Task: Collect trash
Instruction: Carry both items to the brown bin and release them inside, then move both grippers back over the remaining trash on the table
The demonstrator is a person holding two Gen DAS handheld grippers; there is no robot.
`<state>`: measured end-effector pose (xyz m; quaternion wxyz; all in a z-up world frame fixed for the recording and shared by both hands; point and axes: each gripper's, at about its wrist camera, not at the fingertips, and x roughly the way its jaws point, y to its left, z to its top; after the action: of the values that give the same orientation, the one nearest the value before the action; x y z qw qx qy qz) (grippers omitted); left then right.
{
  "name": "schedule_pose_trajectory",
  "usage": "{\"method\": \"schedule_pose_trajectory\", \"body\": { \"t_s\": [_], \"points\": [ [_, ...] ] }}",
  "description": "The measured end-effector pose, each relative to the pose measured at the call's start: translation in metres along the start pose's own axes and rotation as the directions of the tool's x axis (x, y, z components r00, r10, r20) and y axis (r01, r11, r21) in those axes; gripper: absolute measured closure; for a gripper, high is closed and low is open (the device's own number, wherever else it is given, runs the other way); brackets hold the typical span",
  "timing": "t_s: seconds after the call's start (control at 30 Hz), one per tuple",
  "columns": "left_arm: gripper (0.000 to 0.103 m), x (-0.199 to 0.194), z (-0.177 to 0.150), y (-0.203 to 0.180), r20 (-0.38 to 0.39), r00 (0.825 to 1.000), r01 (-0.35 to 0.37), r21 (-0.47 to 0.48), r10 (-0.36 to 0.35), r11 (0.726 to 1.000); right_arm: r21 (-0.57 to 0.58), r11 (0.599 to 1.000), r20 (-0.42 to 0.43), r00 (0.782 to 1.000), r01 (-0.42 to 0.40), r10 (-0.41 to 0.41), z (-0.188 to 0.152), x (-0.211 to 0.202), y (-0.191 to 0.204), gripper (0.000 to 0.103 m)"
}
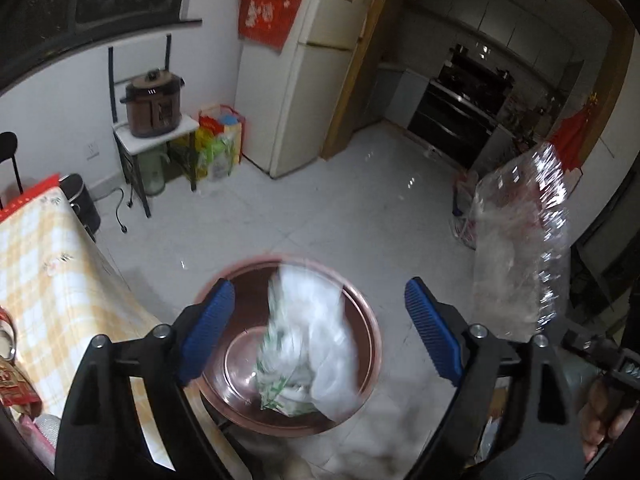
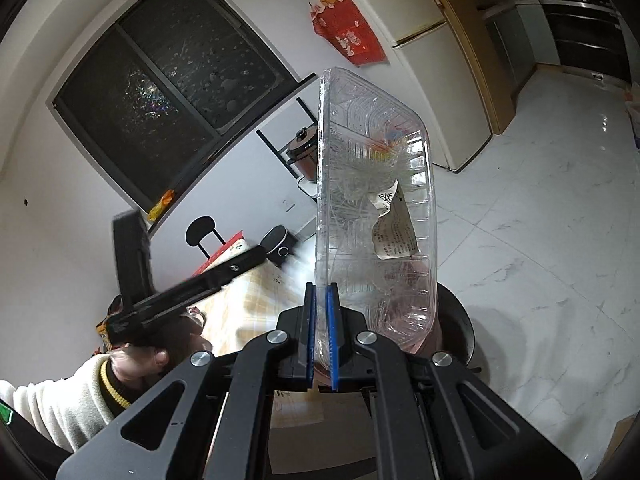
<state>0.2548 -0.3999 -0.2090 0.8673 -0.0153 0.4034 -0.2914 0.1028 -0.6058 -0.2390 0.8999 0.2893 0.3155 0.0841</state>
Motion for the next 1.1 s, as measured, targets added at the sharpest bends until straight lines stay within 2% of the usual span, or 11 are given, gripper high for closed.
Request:
{"method": "schedule_pose_trajectory", "body": {
  "t_s": [0.07, 0.23, 0.4, 0.53, 0.63, 0.7, 0.83, 0.93, 1.0, 1.1],
  "points": [
    [0.008, -0.015, 0.005, 0.003, 0.028, 1.000, -0.012, -0.015, 0.013, 1.000, 0.000, 1.000, -0.009, 1.000, -0.011, 0.011, 0.000, 0.004, -0.002, 0.096],
    [0.006, -0.064, 0.004, 0.013, 0.114, 0.987, -0.110, -0.047, 0.114, 0.993, -0.018, 0.999, -0.041, 0.998, -0.047, 0.046, 0.008, 0.019, 0.003, 0.096],
    [0.006, -0.121, -0.011, 0.039, 0.182, 0.947, -0.248, -0.115, 0.265, 0.962, -0.045, 0.996, -0.078, 0.994, -0.081, 0.077, 0.016, 0.039, 0.016, 0.096],
    [0.006, -0.157, -0.029, 0.072, 0.189, 0.906, -0.341, -0.207, 0.379, 0.917, -0.077, 0.991, -0.105, 0.990, -0.106, 0.098, 0.023, 0.055, 0.034, 0.096],
    [0.006, -0.185, -0.045, 0.101, 0.179, 0.875, -0.388, -0.293, 0.449, 0.874, -0.099, 0.988, -0.125, 0.987, -0.116, 0.103, 0.025, 0.067, 0.045, 0.096],
    [0.006, -0.205, -0.056, 0.119, 0.172, 0.847, -0.426, -0.346, 0.503, 0.836, -0.110, 0.987, -0.134, 0.985, -0.120, 0.105, 0.028, 0.072, 0.051, 0.096],
    [0.006, -0.234, -0.074, 0.139, 0.159, 0.809, -0.464, -0.417, 0.565, 0.781, -0.142, 0.983, -0.155, 0.983, -0.116, 0.093, 0.032, 0.086, 0.064, 0.096],
    [0.006, -0.250, -0.085, 0.151, 0.146, 0.784, -0.487, -0.458, 0.603, 0.744, -0.183, 0.980, -0.178, 0.983, -0.085, 0.052, 0.033, 0.095, 0.074, 0.087],
    [0.006, -0.258, -0.090, 0.156, 0.139, 0.775, -0.488, -0.487, 0.616, 0.724, -0.200, 0.979, -0.183, 0.983, -0.044, 0.007, 0.034, 0.100, 0.079, 0.048],
    [0.006, -0.269, -0.097, 0.157, 0.147, 0.767, -0.480, -0.514, 0.625, 0.710, -0.208, 0.978, -0.167, 0.986, -0.024, -0.011, 0.037, 0.101, 0.086, 0.037]
  ]
}}
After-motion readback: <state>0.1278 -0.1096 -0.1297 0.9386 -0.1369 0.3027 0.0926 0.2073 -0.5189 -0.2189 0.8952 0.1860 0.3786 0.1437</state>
